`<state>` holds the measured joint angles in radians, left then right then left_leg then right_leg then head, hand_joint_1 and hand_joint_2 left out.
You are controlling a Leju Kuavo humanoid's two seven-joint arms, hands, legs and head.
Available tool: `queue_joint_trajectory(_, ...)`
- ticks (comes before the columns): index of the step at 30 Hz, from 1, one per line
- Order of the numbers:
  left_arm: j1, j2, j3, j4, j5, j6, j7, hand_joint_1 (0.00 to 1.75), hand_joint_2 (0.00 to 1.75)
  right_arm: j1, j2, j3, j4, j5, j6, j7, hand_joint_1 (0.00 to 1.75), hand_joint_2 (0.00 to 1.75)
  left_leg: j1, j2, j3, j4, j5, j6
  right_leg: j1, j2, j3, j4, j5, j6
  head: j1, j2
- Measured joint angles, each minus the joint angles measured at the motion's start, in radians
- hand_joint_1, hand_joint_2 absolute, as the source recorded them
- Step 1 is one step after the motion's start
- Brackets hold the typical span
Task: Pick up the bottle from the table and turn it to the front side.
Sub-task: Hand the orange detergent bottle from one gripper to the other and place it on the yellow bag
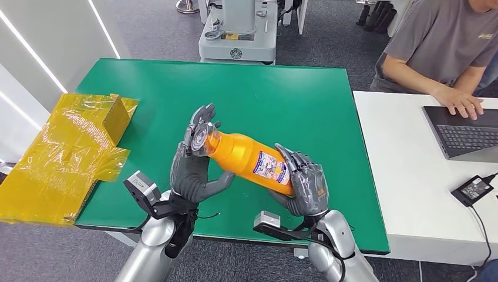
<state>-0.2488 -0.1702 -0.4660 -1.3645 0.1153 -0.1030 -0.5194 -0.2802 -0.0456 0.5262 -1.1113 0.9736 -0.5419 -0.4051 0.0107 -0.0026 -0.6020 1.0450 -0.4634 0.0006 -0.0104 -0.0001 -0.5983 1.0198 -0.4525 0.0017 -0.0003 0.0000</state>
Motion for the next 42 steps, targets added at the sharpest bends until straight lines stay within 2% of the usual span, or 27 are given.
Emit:
queue_joint_trajectory(7, 0.0, -0.002, 0.001, 0.0, -0.004, 0.0, 0.007, 0.0, 1.75, -0.006, 0.001, 0.015, 0.01, -0.034, -0.001, -0.023, 1.75, 1.75, 0.0, 0.0, 0.0, 0.0, 0.0, 0.0, 0.0, 0.0, 0.0, 0.0, 0.0, 0.0, 0.0, 0.0)
queue_joint_trajectory(12, 0.004, -0.005, -0.001, 0.002, -0.011, -0.002, 0.014, 0.0, 1.75, -0.028, 0.012, 0.06, 0.021, -0.077, 0.035, -0.059, 1.75, 1.75, 0.0, 0.001, 0.0, 0.0, 0.0, 0.0, 0.0, 0.001, -0.001, 0.0, 0.0, -0.001, 0.0, 0.0)
queue_joint_trajectory(24, 0.011, -0.003, 0.0, 0.014, 0.057, -0.042, 0.013, 0.0, 1.75, -0.037, 0.02, 0.077, 0.023, -0.077, 0.14, -0.038, 1.75, 1.75, 0.0, 0.001, 0.0, 0.0, 0.0, 0.0, 0.0, 0.0, -0.001, 0.0, 0.0, -0.001, 0.0, 0.0)
queue_joint_trajectory(34, 0.037, 0.001, 0.005, 0.017, 0.057, 0.029, -0.01, 0.03, 1.75, -0.025, 0.021, 0.067, 0.022, -0.031, 0.225, 0.003, 1.75, 1.75, 0.0, 0.001, 0.0, 0.0, 0.0, 0.0, 0.0, 0.001, -0.001, 0.0, 0.0, -0.001, 0.0, 0.0)
queue_joint_trajectory(38, 0.047, 0.001, 0.008, 0.016, 0.059, 0.043, -0.012, 1.68, 1.75, -0.025, 0.022, 0.062, 0.025, -0.027, 0.249, 0.007, 1.75, 1.75, 0.0, 0.001, 0.0, 0.0, 0.0, 0.0, 0.0, 0.001, -0.001, 0.0, 0.0, -0.001, 0.0, 0.0)
queue_joint_trajectory(39, 0.051, 0.001, 0.009, 0.016, 0.059, 0.044, -0.013, 1.74, 1.75, -0.025, 0.022, 0.061, 0.026, -0.026, 0.251, 0.007, 1.75, 1.75, 0.0, 0.001, 0.0, 0.0, 0.0, 0.0, 0.0, 0.001, -0.001, 0.0, 0.0, -0.001, 0.0, 0.0)
queue_joint_trajectory(42, 0.059, 0.001, 0.01, 0.013, 0.059, 0.044, -0.015, 1.75, 1.75, -0.026, 0.023, 0.059, 0.03, -0.024, 0.256, 0.008, 1.75, 1.75, 0.0, 0.001, 0.0, 0.0, 0.0, 0.0, 0.0, 0.001, -0.001, 0.0, 0.0, -0.001, 0.0, 0.0)
